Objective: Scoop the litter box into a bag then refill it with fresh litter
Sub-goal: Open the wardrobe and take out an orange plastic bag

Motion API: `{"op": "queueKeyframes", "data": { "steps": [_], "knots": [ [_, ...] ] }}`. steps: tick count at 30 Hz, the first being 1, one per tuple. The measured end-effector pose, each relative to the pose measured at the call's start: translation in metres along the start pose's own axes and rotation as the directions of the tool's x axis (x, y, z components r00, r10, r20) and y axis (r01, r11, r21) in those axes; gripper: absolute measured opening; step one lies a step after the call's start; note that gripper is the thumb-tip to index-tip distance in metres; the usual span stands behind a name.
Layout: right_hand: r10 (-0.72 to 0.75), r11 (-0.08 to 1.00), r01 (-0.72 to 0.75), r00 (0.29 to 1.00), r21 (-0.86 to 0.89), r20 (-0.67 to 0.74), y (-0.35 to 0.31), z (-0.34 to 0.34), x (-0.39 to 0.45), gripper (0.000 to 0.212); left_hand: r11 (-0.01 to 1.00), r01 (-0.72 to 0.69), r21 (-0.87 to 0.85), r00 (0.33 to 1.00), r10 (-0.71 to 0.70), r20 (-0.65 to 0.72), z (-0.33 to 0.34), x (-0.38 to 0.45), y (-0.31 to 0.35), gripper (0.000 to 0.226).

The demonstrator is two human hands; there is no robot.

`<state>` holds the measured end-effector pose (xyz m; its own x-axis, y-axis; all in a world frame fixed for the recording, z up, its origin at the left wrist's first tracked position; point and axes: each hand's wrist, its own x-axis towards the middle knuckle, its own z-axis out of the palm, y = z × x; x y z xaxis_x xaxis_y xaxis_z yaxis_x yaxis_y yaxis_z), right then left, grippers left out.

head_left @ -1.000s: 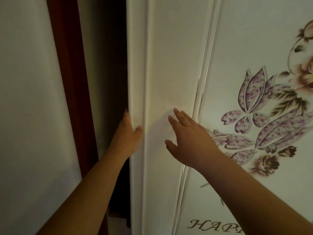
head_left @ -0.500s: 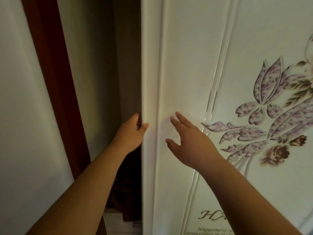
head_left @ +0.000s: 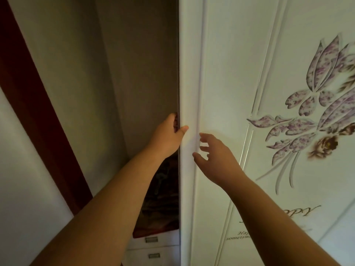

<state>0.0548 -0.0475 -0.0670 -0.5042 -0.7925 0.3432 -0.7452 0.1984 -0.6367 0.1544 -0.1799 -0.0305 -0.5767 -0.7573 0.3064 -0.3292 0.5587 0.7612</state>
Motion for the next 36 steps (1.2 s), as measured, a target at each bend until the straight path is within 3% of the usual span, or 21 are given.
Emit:
{"op": "queueKeyframes", "data": {
  "steps": [7,23,36],
  "knots": [
    [0.096,0.995,-0.097,0.989,-0.007,-0.109,-0.012,0.023,0.002,0.056,1.0,-0.023,0.014,0.998,0.022,0.054,-0.014,0.005,-0.014,0.054],
    [0.233,0.965,-0.255,0.943,-0.066,-0.238,-0.026,0.03,0.025,0.012,0.993,-0.093,0.067,0.992,0.087,0.086,-0.028,0.016,-0.014,0.061],
    [0.236,0.962,-0.263,0.937,-0.075,-0.256,-0.016,0.027,0.033,0.016,0.988,-0.109,0.112,0.992,0.1,0.08,-0.019,0.016,-0.009,0.055]
  ]
}}
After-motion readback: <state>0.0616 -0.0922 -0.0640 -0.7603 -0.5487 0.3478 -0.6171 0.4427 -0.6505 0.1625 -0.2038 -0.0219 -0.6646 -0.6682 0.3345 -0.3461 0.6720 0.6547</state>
